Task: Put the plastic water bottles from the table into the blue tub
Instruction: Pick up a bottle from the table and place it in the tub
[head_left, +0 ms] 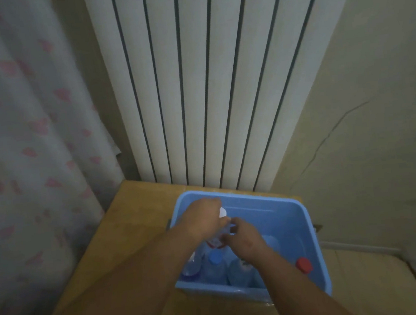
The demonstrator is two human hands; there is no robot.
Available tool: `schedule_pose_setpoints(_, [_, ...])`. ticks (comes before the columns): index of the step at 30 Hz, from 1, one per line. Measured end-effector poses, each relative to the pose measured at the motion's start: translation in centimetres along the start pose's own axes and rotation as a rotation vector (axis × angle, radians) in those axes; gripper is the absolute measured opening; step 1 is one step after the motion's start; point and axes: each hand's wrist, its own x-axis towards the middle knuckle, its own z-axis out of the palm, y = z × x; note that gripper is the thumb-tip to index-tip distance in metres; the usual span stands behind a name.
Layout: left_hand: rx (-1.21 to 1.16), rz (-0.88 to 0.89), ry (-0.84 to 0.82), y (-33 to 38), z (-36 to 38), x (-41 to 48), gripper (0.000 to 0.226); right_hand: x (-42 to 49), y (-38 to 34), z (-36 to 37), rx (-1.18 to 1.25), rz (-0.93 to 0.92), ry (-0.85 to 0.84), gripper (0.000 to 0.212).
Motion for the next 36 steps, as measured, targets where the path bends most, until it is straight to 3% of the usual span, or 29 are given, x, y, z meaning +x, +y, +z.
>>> schedule_pose_setpoints(5, [0.09, -0.031, -0.063, -0.4, 1.4, 0.6, 0.036, 1.3, 0.4, 0.3, -0.131, 0.044, -0.079, 0.043])
schedule_pose_setpoints(14, [0.072, -0.194, -0.243, -0.1, 3.1, 1.3, 0.051, 2.3, 0.6, 0.4, -0.421, 0.073, -0.224, 0.04])
schedule_pose_setpoints(22, [-0.008, -0.13, -0.124, -0.7, 2.5, -0.3, 0.039, 0.7, 0.6, -0.8, -0.369, 0.045, -0.058, 0.044])
schedule_pose_setpoints(25, [-0.084, -0.099, -0.054, -1.0, 1.6, -1.5, 0.047, -0.6, 0.2, -1.4, -0.336, -0.011, 0.043, 0.036])
schedule_pose_setpoints(29, [-0.292, -0.073, -0.053, -0.8, 0.6, -3.5, 0.052, -3.6, -0.3, -1.3, -0.286, -0.077, 0.143, 0.029])
schedule_pose_setpoints(36, [-0.304, 0.01, -0.048, -0.8, 0.8, -8.2, 0.049, -10.6, -0.2, -0.5, -0.27, -0.072, 0.247, 0.028])
